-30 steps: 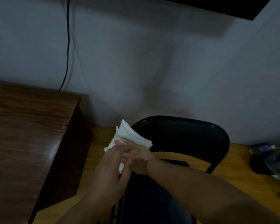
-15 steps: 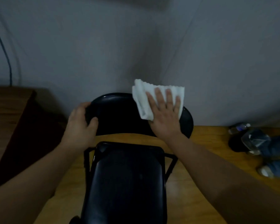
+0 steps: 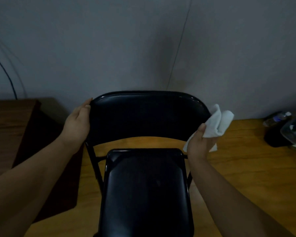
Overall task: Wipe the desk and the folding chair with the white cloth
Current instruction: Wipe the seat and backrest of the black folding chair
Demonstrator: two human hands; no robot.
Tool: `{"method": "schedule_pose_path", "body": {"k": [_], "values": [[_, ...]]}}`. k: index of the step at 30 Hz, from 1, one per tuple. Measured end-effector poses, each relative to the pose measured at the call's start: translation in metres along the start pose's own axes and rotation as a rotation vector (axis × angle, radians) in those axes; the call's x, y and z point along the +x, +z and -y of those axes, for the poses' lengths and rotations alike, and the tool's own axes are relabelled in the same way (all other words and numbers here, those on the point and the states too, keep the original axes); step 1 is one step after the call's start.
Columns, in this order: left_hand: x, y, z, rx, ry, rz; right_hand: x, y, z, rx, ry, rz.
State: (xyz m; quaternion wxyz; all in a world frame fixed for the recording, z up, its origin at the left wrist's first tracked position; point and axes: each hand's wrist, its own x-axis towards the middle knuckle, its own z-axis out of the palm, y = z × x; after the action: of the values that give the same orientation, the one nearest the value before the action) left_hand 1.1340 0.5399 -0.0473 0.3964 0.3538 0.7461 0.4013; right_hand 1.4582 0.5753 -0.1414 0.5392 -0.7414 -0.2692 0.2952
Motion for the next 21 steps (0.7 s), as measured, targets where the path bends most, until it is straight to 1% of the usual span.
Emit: {"method": "schedule_pose_path", "body": {"k": [1,3,5,7,9,11,12,14,16,18,19,21], "values": [[-0.001,-0.001,0.0,-0.034,-0.008,-0.004,-0.003,0.009,0.002,-0.025,0.002,-0.058],[0.0,-0.003,0.002,-0.08,-0.006,-0.016,-0.013,0.026,0.006,-0.132,0.002,-0.112],[0.0,-0.004,0.002,-0.104,-0.013,-0.019,-0.023,0.041,0.005,-0.203,-0.091,-0.118],[0.004,-0.007,0.004,-0.139,-0.022,-0.014,-0.032,0.055,0.006,-0.218,-0.181,-0.115],[0.01,-0.011,0.01,-0.148,-0.005,-0.012,-0.047,0.071,0.006,-0.241,-0.308,-0.073],[0.015,-0.016,0.018,-0.174,0.01,0.006,-0.073,0.095,0.006,-0.358,-0.492,0.02],[0.017,-0.018,0.022,-0.204,0.002,0.022,-0.089,0.11,0.007,-0.444,-0.612,0.082],[0.02,-0.021,0.026,-0.251,-0.021,0.07,-0.128,0.139,0.005,-0.593,-0.898,0.233],[0.026,-0.024,0.028,-0.314,-0.045,0.088,-0.166,0.159,-0.007,-0.673,-1.128,0.406],[0.033,-0.031,0.031,-0.417,-0.083,0.081,-0.195,0.162,-0.029,-0.758,-1.316,0.578],[0.036,-0.034,0.032,-0.444,-0.096,0.111,-0.2,0.159,-0.04,-0.807,-1.413,0.635],[0.041,-0.039,0.034,-0.405,-0.102,0.2,-0.188,0.15,-0.051,-0.875,-1.589,0.683]]}}
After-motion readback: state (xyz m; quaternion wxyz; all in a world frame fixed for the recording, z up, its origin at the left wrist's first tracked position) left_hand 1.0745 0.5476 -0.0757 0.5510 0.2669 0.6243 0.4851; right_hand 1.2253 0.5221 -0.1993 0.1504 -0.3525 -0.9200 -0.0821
